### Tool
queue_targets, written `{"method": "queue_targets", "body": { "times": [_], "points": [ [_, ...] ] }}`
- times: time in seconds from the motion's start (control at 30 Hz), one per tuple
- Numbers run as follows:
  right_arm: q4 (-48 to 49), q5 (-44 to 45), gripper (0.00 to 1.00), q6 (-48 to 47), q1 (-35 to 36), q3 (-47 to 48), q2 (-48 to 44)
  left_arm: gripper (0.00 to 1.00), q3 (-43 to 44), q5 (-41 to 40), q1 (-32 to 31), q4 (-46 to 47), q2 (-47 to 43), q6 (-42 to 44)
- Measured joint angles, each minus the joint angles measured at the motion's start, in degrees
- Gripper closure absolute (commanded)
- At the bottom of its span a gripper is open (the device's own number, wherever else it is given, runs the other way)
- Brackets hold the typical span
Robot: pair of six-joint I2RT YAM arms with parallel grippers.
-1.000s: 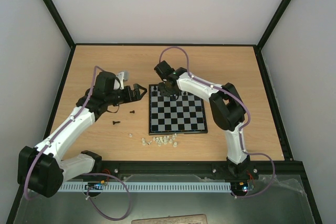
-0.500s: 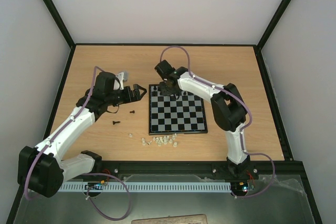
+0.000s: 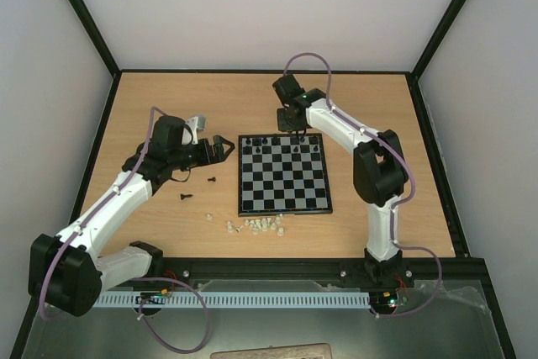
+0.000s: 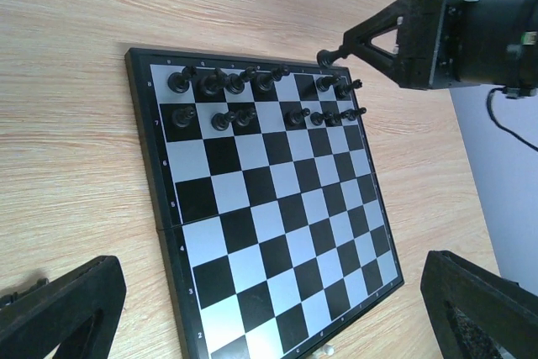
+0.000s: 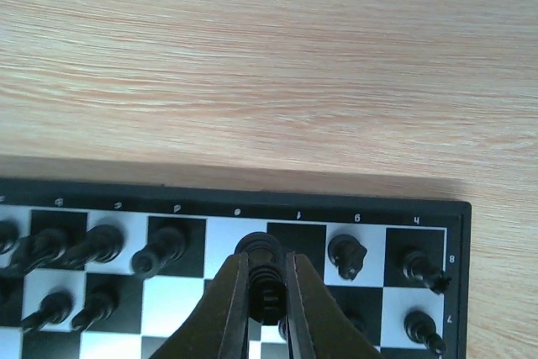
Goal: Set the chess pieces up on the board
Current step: Place the chess piece on the chessboard.
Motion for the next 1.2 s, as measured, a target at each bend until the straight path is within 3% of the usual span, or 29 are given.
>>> {"method": "queue_targets", "body": {
  "times": [0.33,0.8,1.2],
  "points": [
    [0.0,-1.62,0.92,0.09,-0.55,0.66,6.21,0.01,0.0,0.0,0.37,-0.02,0.02,0.0],
    [0.07,-3.98,0.92,0.07,-0.52,1.07,6.36,0.01,0.0,-0.02,0.5,0.0,0.33,-0.02],
    [0.04,-4.13,0.73,0.0,-0.31,1.07,6.36,0.01,-0.22,-0.61,0.59,-0.02,0.96,-0.07]
  ]
}}
